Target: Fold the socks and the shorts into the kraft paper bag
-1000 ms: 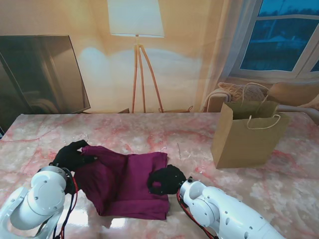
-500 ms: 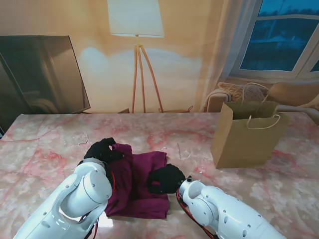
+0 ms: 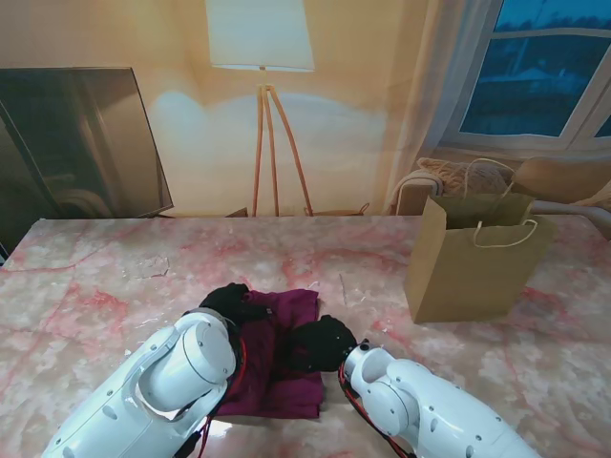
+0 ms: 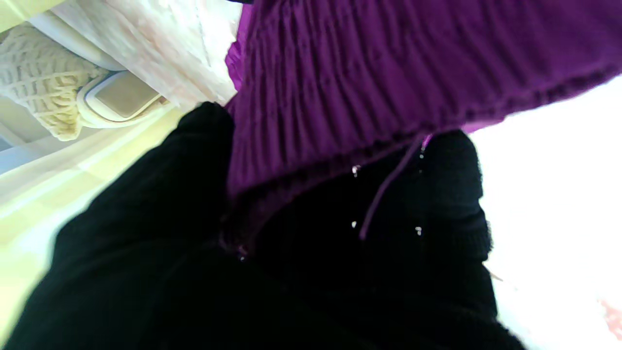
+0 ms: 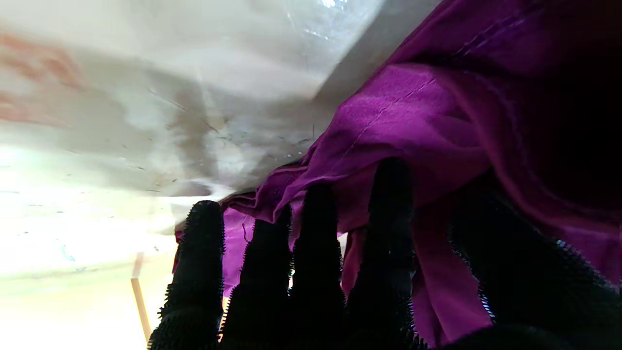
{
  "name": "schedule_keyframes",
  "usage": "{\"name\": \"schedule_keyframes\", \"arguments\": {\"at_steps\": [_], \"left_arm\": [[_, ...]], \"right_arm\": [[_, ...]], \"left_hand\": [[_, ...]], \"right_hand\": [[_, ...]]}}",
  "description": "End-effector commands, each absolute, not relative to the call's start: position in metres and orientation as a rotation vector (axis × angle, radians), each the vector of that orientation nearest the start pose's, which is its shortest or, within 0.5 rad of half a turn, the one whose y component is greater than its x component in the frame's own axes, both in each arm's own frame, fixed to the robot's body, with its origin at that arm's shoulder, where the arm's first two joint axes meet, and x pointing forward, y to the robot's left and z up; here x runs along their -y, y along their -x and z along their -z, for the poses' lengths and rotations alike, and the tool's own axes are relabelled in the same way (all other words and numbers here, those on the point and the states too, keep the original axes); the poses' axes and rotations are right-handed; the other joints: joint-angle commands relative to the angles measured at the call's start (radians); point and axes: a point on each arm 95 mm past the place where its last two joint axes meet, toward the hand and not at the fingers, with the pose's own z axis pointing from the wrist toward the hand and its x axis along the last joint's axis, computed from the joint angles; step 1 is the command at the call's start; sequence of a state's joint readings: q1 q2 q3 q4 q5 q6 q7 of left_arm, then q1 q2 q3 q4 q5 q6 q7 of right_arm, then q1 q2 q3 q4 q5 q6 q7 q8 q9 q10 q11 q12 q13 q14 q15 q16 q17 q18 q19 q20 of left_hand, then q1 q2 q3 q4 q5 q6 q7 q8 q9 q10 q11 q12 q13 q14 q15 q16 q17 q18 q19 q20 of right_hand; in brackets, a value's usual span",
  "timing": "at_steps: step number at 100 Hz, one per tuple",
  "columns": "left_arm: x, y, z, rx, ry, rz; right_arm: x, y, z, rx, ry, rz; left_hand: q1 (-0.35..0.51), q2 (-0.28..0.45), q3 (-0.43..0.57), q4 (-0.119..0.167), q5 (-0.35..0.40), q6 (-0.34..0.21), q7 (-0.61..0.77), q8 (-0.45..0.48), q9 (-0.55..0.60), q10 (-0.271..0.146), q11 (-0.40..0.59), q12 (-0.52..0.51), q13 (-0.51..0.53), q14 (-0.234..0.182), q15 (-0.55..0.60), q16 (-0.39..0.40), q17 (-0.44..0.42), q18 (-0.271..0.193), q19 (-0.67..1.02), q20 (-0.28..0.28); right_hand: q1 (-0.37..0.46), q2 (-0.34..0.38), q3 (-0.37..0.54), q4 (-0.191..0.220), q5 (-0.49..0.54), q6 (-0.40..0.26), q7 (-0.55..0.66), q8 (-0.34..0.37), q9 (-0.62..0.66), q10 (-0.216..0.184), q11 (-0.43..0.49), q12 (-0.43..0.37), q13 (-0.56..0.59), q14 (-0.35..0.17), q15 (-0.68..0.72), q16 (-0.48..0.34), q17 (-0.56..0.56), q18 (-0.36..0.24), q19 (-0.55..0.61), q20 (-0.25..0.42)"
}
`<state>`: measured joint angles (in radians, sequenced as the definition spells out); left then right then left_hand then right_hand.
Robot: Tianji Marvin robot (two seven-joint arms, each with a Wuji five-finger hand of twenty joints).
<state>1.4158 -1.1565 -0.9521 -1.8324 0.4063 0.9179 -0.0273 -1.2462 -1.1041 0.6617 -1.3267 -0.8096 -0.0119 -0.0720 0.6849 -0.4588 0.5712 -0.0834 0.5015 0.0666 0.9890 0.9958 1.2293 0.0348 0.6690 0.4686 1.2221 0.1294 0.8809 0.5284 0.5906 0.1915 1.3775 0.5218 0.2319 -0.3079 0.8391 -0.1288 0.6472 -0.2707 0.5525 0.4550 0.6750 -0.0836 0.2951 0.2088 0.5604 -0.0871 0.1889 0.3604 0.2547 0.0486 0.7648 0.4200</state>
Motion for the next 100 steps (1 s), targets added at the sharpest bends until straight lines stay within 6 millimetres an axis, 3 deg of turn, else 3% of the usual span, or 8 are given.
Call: {"name": "schedule_keyframes", "arguments": {"at_steps": [1, 20, 47, 59, 74, 89, 94, 100], "left_arm": [[0.087, -0.389, 0.280, -1.041, 2.113, 1.267], [0.091, -0.389, 0.285, -0.992, 2.168, 1.279], [0.102, -0.384, 0.278, -0.995, 2.222, 1.367], [0.104, -0.379, 0.273, -1.009, 2.238, 1.415], [0.101, -0.373, 0.272, -1.003, 2.238, 1.482], [0.088, -0.371, 0.269, -0.956, 2.144, 1.501], [0.082, -0.372, 0.269, -0.944, 2.090, 1.492], [0.073, -0.374, 0.270, -0.946, 1.999, 1.475]], "right_arm": [[-0.104, -0.393, 0.401, -1.893, -1.176, -1.526], [-0.090, -0.398, 0.383, -1.775, -1.211, -1.547], [-0.078, -0.401, 0.364, -1.648, -1.182, -1.586], [-0.072, -0.401, 0.357, -1.580, -1.188, -1.587], [-0.064, -0.400, 0.346, -1.493, -1.181, -1.610], [-0.062, -0.398, 0.332, -1.450, -1.148, -1.636], [-0.062, -0.398, 0.328, -1.445, -1.140, -1.646], [-0.064, -0.398, 0.324, -1.441, -1.132, -1.663]], "left_hand": [[-0.048, 0.056, -0.028, 0.055, -0.033, 0.023, -0.053, -0.031, -0.028, 0.036, -0.009, -0.023, 0.007, 0.030, -0.050, -0.004, -0.034, 0.004, -0.006, 0.006], [-0.082, 0.168, -0.267, 0.103, -0.086, 0.105, -0.222, -0.161, -0.087, 0.109, -0.039, -0.078, -0.050, 0.095, -0.088, -0.007, -0.101, 0.028, -0.037, 0.058], [-0.045, 0.219, -0.393, 0.132, -0.032, 0.194, -0.512, -0.460, -0.137, 0.182, -0.095, -0.107, -0.109, 0.140, -0.111, -0.035, -0.157, 0.056, -0.073, 0.077], [-0.035, 0.231, -0.419, 0.135, -0.015, 0.207, -0.568, -0.516, -0.161, 0.204, -0.125, -0.117, -0.147, 0.156, -0.132, -0.044, -0.191, 0.064, -0.099, 0.075], [-0.018, 0.250, -0.448, 0.133, 0.060, 0.165, -0.603, -0.558, -0.196, 0.233, -0.175, -0.133, -0.211, 0.185, -0.166, -0.054, -0.256, 0.097, -0.146, 0.075], [0.050, 0.270, -0.410, 0.127, 0.171, 0.068, -0.572, -0.552, -0.242, 0.207, -0.250, -0.151, -0.308, 0.182, -0.230, -0.060, -0.349, 0.127, -0.219, 0.065], [0.073, 0.263, -0.335, 0.116, 0.201, 0.045, -0.558, -0.550, -0.272, 0.195, -0.286, -0.131, -0.359, 0.178, -0.272, -0.044, -0.401, 0.134, -0.255, 0.063], [0.101, 0.194, -0.176, 0.063, 0.216, 0.008, -0.535, -0.523, -0.289, 0.168, -0.305, -0.120, -0.398, 0.156, -0.299, -0.038, -0.433, 0.127, -0.299, 0.058]], "right_hand": [[-0.023, 0.020, -0.027, 0.050, -0.001, 0.012, -0.016, 0.013, -0.020, 0.035, 0.015, 0.003, 0.010, 0.078, 0.008, 0.002, -0.012, -0.017, -0.020, 0.001], [-0.013, 0.030, -0.035, 0.052, 0.017, 0.026, -0.013, 0.015, -0.007, 0.042, 0.022, 0.006, 0.023, 0.084, 0.017, 0.007, -0.003, -0.015, -0.012, 0.005], [-0.013, 0.020, -0.019, 0.054, 0.027, 0.037, -0.013, 0.016, 0.018, 0.043, 0.032, 0.009, 0.053, 0.090, 0.029, 0.013, 0.027, -0.013, 0.010, 0.010], [-0.008, 0.018, -0.006, 0.055, 0.019, 0.056, -0.020, 0.013, 0.023, 0.047, 0.034, 0.010, 0.058, 0.092, 0.031, 0.014, 0.036, -0.015, 0.017, 0.009], [-0.007, 0.015, 0.009, 0.054, 0.019, 0.074, -0.026, 0.009, 0.038, 0.053, 0.041, 0.013, 0.076, 0.102, 0.040, 0.018, 0.054, -0.013, 0.028, 0.006], [-0.010, 0.007, 0.015, 0.052, 0.017, 0.083, -0.031, 0.006, 0.052, 0.057, 0.047, 0.015, 0.096, 0.110, 0.049, 0.021, 0.074, -0.005, 0.042, 0.003], [-0.009, 0.004, 0.016, 0.052, 0.019, 0.083, -0.031, 0.005, 0.060, 0.057, 0.051, 0.017, 0.112, 0.114, 0.057, 0.025, 0.090, 0.002, 0.053, 0.004], [-0.008, 0.001, 0.018, 0.051, 0.023, 0.085, -0.029, 0.006, 0.079, 0.059, 0.060, 0.021, 0.148, 0.124, 0.075, 0.034, 0.124, 0.012, 0.077, 0.008]]}}
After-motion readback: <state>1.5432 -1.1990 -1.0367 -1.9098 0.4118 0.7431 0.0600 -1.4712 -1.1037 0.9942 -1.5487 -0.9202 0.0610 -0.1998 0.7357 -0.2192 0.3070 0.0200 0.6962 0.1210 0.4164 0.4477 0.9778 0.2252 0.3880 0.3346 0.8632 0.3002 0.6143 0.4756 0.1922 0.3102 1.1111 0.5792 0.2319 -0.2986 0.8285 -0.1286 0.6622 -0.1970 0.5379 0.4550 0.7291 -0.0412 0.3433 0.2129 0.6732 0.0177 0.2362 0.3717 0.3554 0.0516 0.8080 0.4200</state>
